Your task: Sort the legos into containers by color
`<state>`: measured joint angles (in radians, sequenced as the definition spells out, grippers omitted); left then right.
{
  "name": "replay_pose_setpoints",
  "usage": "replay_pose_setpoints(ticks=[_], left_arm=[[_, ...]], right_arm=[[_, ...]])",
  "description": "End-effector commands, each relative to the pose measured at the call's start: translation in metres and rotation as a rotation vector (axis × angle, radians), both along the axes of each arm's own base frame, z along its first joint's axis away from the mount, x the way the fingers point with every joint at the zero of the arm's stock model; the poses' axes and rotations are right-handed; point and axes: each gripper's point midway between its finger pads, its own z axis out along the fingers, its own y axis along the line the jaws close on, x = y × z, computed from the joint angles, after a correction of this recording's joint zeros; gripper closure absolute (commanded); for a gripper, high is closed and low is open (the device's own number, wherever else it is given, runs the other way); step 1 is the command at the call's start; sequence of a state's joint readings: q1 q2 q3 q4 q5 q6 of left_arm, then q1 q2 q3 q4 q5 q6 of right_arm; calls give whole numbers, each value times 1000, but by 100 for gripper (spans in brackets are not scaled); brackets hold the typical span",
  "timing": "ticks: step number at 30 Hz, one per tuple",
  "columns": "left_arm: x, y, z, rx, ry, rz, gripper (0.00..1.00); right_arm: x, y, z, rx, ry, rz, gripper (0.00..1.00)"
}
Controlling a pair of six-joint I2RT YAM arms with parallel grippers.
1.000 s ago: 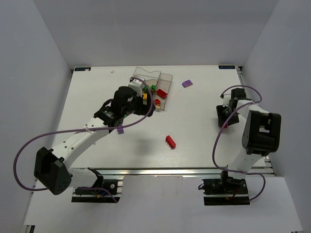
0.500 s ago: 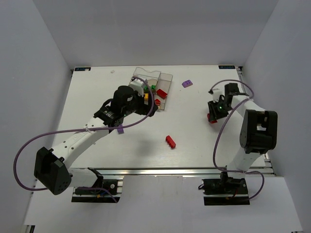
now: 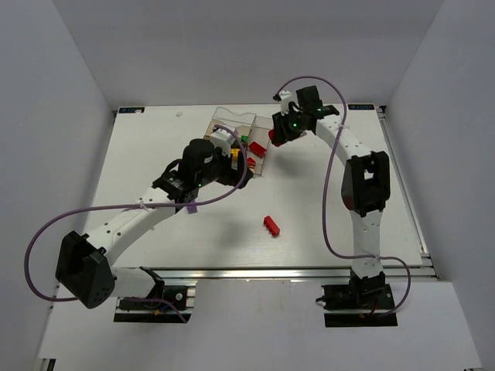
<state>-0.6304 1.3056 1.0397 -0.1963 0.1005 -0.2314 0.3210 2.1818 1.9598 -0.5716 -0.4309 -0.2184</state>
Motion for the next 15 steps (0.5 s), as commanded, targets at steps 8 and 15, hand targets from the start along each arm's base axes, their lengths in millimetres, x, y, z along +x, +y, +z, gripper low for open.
replay_pose_setpoints(ticks=[8, 15], left_arm=[[5, 6, 8, 2, -49, 24, 6], [4, 4, 4, 4, -36, 17, 3]], right_arm=[[33, 60, 16, 89, -87, -91, 100], [35, 74, 5, 80, -93, -116, 70]])
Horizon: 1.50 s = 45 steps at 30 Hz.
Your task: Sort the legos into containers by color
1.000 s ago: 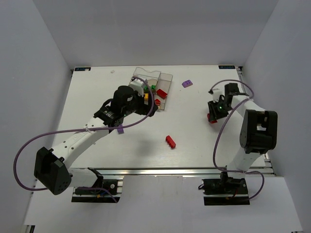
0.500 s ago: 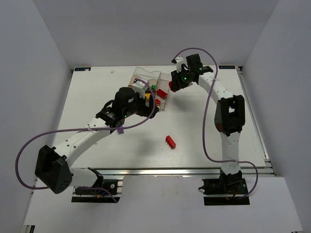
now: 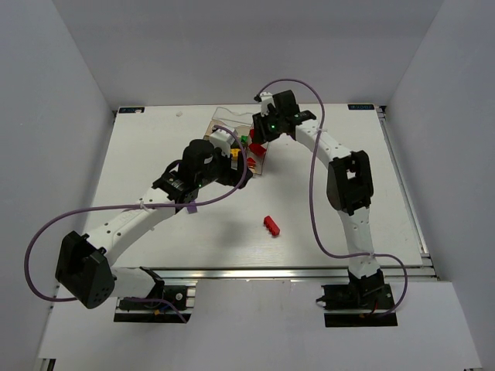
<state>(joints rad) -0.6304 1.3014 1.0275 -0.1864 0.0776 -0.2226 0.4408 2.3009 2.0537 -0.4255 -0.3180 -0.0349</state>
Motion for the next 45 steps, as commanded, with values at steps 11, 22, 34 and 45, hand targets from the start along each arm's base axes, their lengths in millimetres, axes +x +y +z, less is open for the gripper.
replay_pose_setpoints(ticks=[11, 22, 34, 45], left_arm=[[-11, -23, 0, -183, 103, -34, 7], [-59, -66, -85, -168, 603, 57, 67], [-79, -91, -146, 79, 779, 409, 17], [-76, -91, -169, 273, 755, 635, 23]], right_arm=[[3, -5, 29, -5, -106, -13, 25], [-85, -105, 113, 37, -351, -200, 22], [-150, -174, 111, 116, -285, -257, 68], [-157, -192, 117, 184, -238, -269, 67]])
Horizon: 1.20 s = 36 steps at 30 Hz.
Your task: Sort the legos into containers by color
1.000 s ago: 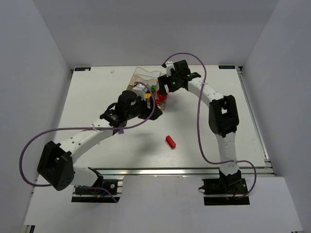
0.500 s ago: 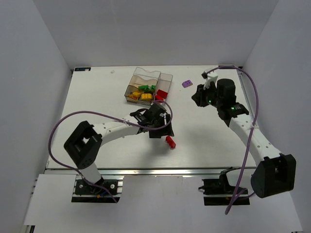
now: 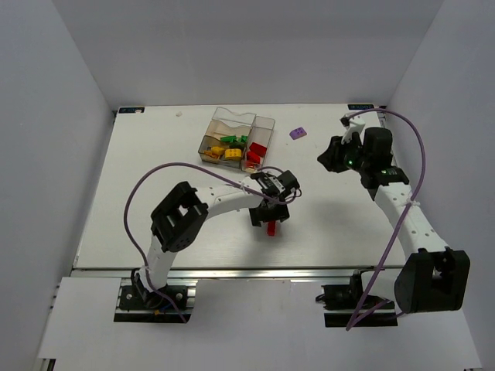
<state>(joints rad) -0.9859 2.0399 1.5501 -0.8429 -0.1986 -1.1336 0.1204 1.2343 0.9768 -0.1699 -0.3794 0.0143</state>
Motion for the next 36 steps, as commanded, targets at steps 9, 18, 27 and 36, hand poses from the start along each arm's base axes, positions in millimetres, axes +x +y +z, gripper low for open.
replay_pose_setpoints(ticks=[9, 18, 27, 36], left_arm=[[2, 5, -1, 84, -22, 38, 51], [38, -1, 36, 77, -157, -90, 100], [182, 12, 140, 204, -561, -187, 100], [262, 30, 139, 361, -771, -451, 100]], right_arm=[[-1, -11, 23, 68, -36, 6, 68], [-4, -14, 20, 91, -20, 30, 69], [-3, -20, 8, 73, -6, 73, 84], [-5, -21, 4, 82, -3, 102, 83]])
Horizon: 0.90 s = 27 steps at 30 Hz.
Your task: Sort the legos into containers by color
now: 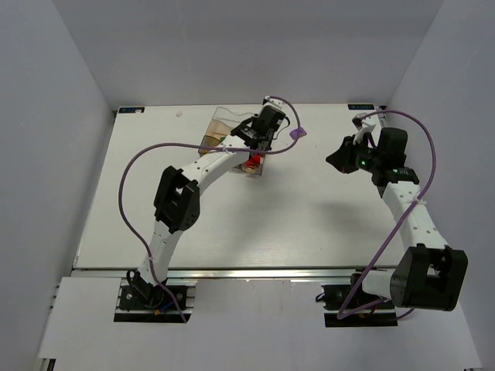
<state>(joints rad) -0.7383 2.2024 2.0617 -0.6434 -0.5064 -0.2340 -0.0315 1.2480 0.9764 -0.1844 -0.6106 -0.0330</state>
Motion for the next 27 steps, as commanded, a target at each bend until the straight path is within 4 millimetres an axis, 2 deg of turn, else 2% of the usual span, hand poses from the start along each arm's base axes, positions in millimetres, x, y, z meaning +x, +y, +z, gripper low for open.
replay_pose_setpoints(ticks=[1, 5, 6, 7, 8, 9, 10, 12, 15, 18, 19, 20, 21, 22, 23, 24, 25, 26, 27], left_arm=[[31, -13, 10, 120, -126, -164, 100], [46, -15, 7, 153, -157, -179, 100], [50, -11, 6, 145, -162, -166, 93], [54, -5, 5, 142, -161, -144, 67], [55, -2, 4, 152, -167, -124, 51], [59, 5, 5, 154, -169, -100, 40], [60, 4, 4, 147, -168, -96, 27], [63, 8, 6, 138, -173, -84, 18], [67, 8, 21, 100, -189, -83, 12], [64, 4, 47, 40, -219, -87, 17], [61, 3, 55, 18, -222, -95, 26], [53, 6, 68, 3, -221, -107, 65], [45, 3, 73, -69, -205, -94, 87], [37, 5, 75, -93, -188, -100, 100], [25, 15, 101, -142, -202, -96, 100], [10, 21, 76, -146, -139, -90, 100], [-3, 24, 75, -168, -120, -105, 100], [-10, 34, 78, -192, -125, -102, 100], [-31, 54, 71, -199, -98, -91, 100]], right_arm=[[-1, 2, 2, 7, -12, 32, 84], [-1, 0, -1, 9, 0, 34, 81], [-1, 0, -3, 10, 8, 35, 77], [-1, 0, -4, 10, 13, 36, 73], [-2, 1, -4, 13, 17, 43, 68], [-1, 1, -8, 13, 26, 49, 59], [-2, 2, -8, 14, 27, 57, 56], [-3, 4, -11, 20, 38, 74, 49], [-3, 5, -14, 20, 46, 87, 46], [3, 3, -20, -4, 56, 65, 49], [6, 1, -23, -15, 60, 55, 51], [14, -2, -22, -38, 51, 24, 55], [23, -4, -30, -53, 75, 0, 73], [29, -7, -35, -64, 105, -29, 84], [46, -10, -22, -94, 84, -63, 90], [58, -11, -38, -106, 134, -68, 91], [63, -12, -41, -115, 167, -62, 91], [67, 7, -42, -149, 153, 18, 88], [89, 12, -36, -169, 124, 52, 75]])
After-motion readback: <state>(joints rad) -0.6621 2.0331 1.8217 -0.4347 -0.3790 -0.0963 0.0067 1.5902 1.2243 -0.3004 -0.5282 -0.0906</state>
